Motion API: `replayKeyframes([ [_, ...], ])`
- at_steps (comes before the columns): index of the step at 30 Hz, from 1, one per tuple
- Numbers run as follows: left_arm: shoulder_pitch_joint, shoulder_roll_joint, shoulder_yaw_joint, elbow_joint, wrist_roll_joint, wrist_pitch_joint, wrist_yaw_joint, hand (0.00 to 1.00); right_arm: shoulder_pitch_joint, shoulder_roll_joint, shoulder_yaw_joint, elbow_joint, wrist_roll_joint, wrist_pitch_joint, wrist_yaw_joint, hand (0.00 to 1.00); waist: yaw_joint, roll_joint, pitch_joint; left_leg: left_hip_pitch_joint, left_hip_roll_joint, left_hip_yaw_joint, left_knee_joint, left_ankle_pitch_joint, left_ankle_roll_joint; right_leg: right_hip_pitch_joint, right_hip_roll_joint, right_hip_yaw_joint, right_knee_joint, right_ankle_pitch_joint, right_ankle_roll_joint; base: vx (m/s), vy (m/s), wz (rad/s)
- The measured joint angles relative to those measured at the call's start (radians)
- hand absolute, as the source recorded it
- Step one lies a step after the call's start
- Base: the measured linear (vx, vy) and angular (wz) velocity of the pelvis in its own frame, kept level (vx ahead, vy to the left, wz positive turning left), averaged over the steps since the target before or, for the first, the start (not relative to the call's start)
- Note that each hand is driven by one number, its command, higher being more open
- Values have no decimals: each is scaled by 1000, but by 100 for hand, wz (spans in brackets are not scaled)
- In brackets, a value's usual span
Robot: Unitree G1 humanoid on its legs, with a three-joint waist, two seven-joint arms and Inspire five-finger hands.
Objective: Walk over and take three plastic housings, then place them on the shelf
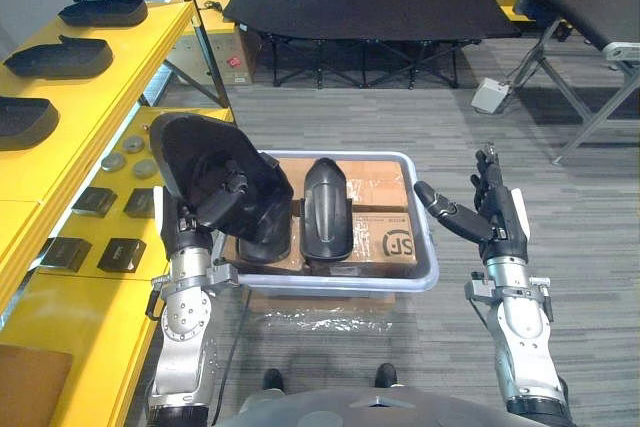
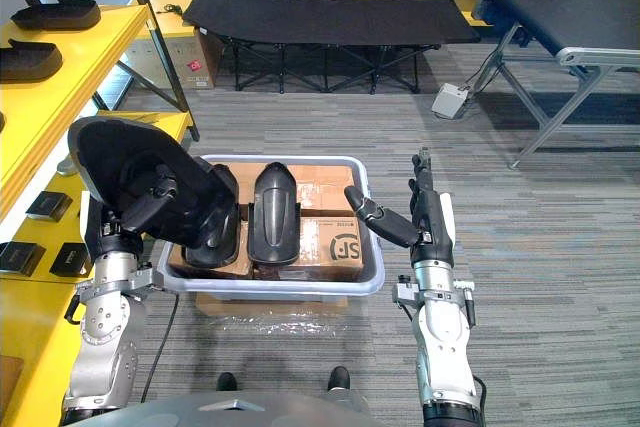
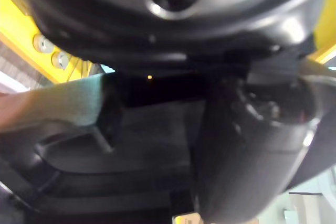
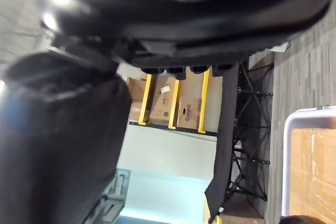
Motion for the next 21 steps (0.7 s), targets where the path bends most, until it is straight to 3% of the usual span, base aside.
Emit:
replayKeyframes([
  [5,51,-1,3,-38,-37,-15,-80,0,0,6,38,0,25,20,21,100,7,0,0,-5,-1,-11,8,-3,-3,2,-2,-7,3,0,0,-18,-5,5],
  [13,82,-23,78,-114,-37,-19,-65,0,-42,6,103,16,73,22,-1,100,45,17,10,-50,-10,-108,38,-7,6,31,-11,-102,5,-18,5,-11,-9,34],
  [21,158,-81,156,-155,-40,-35,-59,0,-182,6,224,134,74,20,-4,100,134,19,11,-79,-28,-228,3,37,8,62,-20,-221,13,-42,11,7,-20,46],
])
